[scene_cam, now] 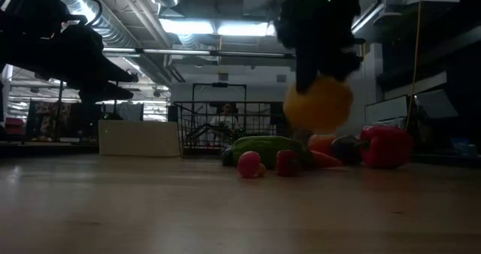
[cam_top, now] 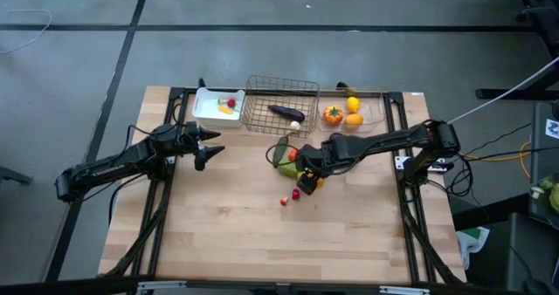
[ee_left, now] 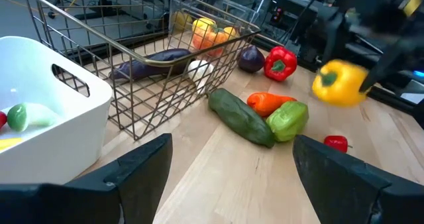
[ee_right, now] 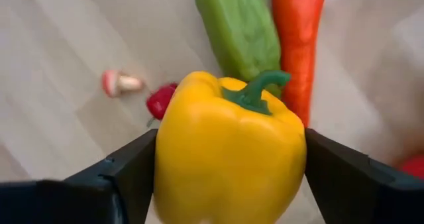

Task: Sort produce into baskets
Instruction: Put the yellow bell pepper into the wire basket

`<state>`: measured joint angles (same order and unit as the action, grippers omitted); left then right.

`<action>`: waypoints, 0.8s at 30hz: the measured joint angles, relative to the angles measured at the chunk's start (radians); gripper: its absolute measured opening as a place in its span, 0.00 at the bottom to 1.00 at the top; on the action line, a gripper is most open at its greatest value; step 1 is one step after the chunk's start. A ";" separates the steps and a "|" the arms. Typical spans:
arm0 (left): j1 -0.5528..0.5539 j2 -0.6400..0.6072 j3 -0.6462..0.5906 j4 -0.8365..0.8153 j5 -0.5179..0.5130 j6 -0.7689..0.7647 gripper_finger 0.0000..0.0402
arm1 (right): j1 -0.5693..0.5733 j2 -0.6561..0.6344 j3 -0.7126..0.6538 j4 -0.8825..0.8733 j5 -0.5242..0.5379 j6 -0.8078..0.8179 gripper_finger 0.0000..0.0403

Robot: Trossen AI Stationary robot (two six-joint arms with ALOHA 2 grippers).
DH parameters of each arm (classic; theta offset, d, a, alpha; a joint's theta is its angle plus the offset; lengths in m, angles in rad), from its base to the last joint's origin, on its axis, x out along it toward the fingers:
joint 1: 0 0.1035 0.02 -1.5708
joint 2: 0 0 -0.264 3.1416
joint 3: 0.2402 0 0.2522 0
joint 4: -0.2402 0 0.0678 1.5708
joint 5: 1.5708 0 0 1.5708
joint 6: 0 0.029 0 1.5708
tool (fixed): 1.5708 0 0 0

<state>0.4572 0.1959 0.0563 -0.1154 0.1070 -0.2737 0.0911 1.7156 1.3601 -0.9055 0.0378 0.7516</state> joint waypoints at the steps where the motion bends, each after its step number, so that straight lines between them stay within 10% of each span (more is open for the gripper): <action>1: 0.000 0.000 0.000 0.000 0.000 0.000 0.77 | -0.006 -0.005 0.030 -0.026 0.005 -0.024 0.78; 13: 0.000 0.000 0.000 0.000 0.000 0.000 0.77 | -0.183 -0.008 0.353 -0.079 0.005 -0.427 0.81; 24: 0.000 0.000 0.000 0.000 0.000 0.000 0.77 | -0.401 0.027 0.364 0.077 0.003 -0.718 0.81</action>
<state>0.4569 0.1963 0.0560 -0.1154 0.1071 -0.2737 -0.3098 1.7428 1.7241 -0.8280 0.0408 0.0339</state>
